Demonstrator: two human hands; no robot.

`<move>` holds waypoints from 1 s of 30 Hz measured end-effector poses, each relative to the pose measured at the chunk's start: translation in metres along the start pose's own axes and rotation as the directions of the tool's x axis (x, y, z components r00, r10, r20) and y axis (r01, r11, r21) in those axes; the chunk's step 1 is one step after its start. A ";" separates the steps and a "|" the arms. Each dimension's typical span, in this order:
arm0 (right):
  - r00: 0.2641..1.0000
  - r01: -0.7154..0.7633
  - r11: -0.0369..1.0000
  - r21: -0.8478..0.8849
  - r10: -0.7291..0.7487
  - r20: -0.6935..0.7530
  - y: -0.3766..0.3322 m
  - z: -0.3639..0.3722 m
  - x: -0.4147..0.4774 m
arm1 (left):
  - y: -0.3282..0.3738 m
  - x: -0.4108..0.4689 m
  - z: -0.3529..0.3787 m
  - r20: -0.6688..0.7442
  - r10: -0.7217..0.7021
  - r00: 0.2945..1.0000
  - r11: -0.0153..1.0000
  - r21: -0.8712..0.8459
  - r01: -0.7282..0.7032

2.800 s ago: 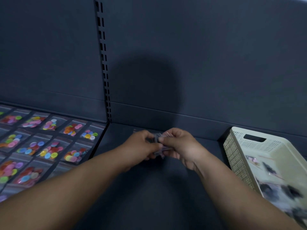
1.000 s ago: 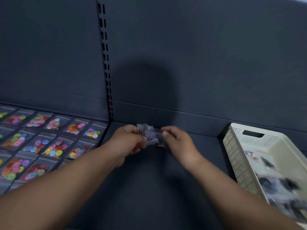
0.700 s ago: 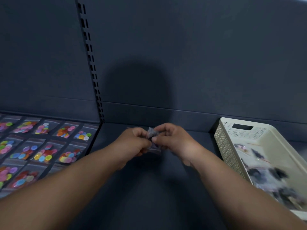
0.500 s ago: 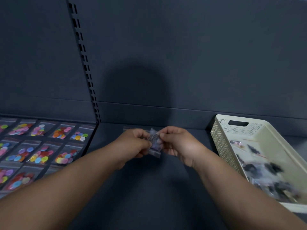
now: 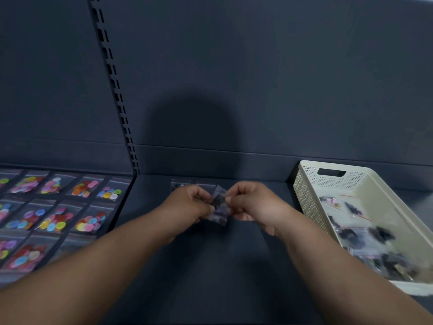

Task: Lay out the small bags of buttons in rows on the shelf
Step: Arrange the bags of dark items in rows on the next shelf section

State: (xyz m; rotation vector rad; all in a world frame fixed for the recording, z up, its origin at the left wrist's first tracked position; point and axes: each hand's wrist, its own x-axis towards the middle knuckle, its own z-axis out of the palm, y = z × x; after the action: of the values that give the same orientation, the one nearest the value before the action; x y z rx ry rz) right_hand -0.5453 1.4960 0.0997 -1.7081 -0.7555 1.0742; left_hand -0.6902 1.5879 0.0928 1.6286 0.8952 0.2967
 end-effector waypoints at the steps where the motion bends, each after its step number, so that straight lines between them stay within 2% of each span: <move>1: 0.993 0.056 0.998 -0.036 -0.060 -0.104 0.000 -0.001 0.003 | -0.003 0.003 -0.001 -0.042 0.030 0.999 0.998 0.048 -0.028; 3: 0.915 0.173 0.950 -0.261 -0.254 -0.314 0.003 -0.008 0.009 | -0.010 0.007 -0.006 -0.116 0.120 0.986 0.967 0.237 -0.089; 4: 0.873 0.199 0.882 -0.428 -0.358 -0.332 0.006 -0.011 0.010 | -0.013 0.008 -0.010 -0.130 0.170 0.977 0.926 0.360 -0.113; 5: 0.862 0.193 0.780 -0.595 -0.425 -0.278 0.010 -0.013 0.011 | -0.015 0.008 -0.013 -0.123 0.213 0.969 0.870 0.476 -0.131; 6: 0.882 0.183 0.657 -0.732 -0.439 -0.173 0.016 -0.014 0.010 | -0.016 0.007 -0.016 -0.097 0.248 0.964 0.803 0.578 -0.149; 7: 0.908 0.190 0.542 -0.819 -0.415 -0.064 0.023 -0.013 0.009 | -0.018 0.007 -0.018 -0.057 0.269 0.962 0.731 0.662 -0.165; 8: 0.921 0.209 0.475 -0.855 -0.389 0.009 0.031 -0.012 0.008 | -0.020 0.007 -0.018 -0.010 0.267 0.964 0.662 0.728 -0.176; 12: 0.909 0.237 0.440 -0.866 -0.416 0.037 0.040 -0.005 0.004 | -0.020 0.008 -0.012 0.135 0.197 0.971 0.478 0.852 -0.216; 16: 0.952 0.186 0.367 -0.912 -0.296 0.075 0.049 0.000 0.010 | -0.018 0.012 -0.005 0.224 0.175 0.959 0.354 0.894 -0.274; 19: 0.957 0.193 0.342 -0.920 -0.274 0.099 0.051 -0.003 0.014 | -0.020 0.016 -0.002 0.257 0.138 0.957 0.338 0.896 -0.289; 30: 0.940 0.312 0.326 -0.892 -0.240 0.241 0.039 -0.020 0.025 | -0.020 0.017 -0.001 0.260 0.138 0.956 0.378 0.878 -0.294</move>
State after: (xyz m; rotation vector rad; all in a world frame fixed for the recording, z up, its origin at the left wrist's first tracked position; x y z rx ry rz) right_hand -0.5159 1.4946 0.0583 -2.3109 -1.8999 0.3867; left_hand -0.6873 1.6008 0.0702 2.7982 0.7414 -0.2226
